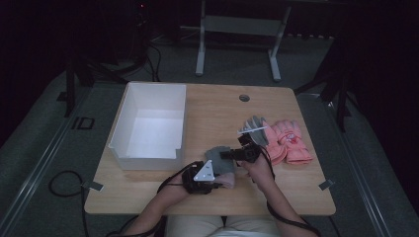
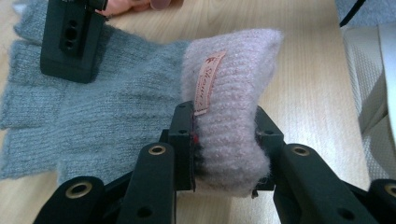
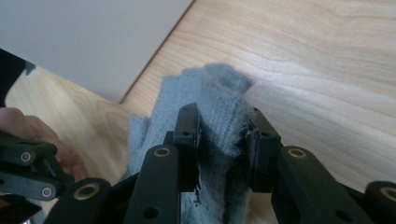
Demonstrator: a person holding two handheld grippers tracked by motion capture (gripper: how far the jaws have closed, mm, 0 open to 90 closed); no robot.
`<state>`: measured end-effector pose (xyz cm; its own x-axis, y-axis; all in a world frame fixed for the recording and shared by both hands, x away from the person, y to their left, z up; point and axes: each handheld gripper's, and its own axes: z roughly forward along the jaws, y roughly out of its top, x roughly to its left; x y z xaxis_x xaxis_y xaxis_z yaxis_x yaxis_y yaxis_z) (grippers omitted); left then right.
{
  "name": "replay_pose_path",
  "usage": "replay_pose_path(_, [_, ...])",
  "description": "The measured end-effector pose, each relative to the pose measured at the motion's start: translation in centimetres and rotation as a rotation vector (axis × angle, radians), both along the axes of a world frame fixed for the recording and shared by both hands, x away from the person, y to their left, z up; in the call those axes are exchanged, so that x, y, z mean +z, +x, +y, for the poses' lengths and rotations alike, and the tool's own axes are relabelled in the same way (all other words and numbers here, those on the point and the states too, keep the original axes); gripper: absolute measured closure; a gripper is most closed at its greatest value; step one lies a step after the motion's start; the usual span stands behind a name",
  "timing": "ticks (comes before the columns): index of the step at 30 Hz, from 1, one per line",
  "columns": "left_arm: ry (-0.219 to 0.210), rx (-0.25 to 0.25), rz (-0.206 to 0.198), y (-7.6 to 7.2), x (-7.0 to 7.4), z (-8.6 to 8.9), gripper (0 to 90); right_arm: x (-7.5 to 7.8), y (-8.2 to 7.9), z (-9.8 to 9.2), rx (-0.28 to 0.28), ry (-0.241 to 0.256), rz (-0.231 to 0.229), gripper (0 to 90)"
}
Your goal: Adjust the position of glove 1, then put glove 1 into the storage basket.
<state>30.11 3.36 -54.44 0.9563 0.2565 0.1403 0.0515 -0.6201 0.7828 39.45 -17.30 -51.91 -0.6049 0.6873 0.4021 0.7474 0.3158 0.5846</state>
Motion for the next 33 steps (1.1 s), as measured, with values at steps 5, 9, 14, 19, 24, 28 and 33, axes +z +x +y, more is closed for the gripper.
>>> replay_pose_path(5, [0.025, -0.027, -0.037, 0.1, 2.7, -0.3, 68.0, 2.1, -0.4, -0.7, -0.001, 0.022, -0.039, 70.5])
replay_pose_path(9, [0.044, -0.048, -0.067, 0.2, 5.3, -0.3, 68.0, 4.5, -0.7, -1.2, -0.004, 0.047, -0.087, 70.5])
replay_pose_path(14, [0.055, -0.051, -0.110, 0.2, 8.0, 0.1, 68.0, 6.9, -1.0, -1.4, -0.009, 0.077, -0.136, 70.8])
replay_pose_path(19, [0.060, -0.055, -0.118, 0.7, 10.4, 0.9, 68.0, 8.9, -0.8, -1.0, 0.003, 0.092, -0.170, 70.8])
replay_pose_path(24, [0.095, -0.042, -0.162, 1.5, 12.9, 2.0, 67.9, 11.3, 0.0, 0.2, 0.015, 0.097, -0.208, 70.9])
replay_pose_path(28, [0.129, -0.041, -0.196, 2.4, 14.2, 3.1, 67.9, 13.0, 0.9, 1.5, 0.017, 0.096, -0.236, 70.9])
replay_pose_path(33, [0.154, -0.007, -0.207, 3.3, 15.2, 4.7, 67.7, 14.4, 2.0, 3.5, 0.027, 0.078, -0.255, 71.0])
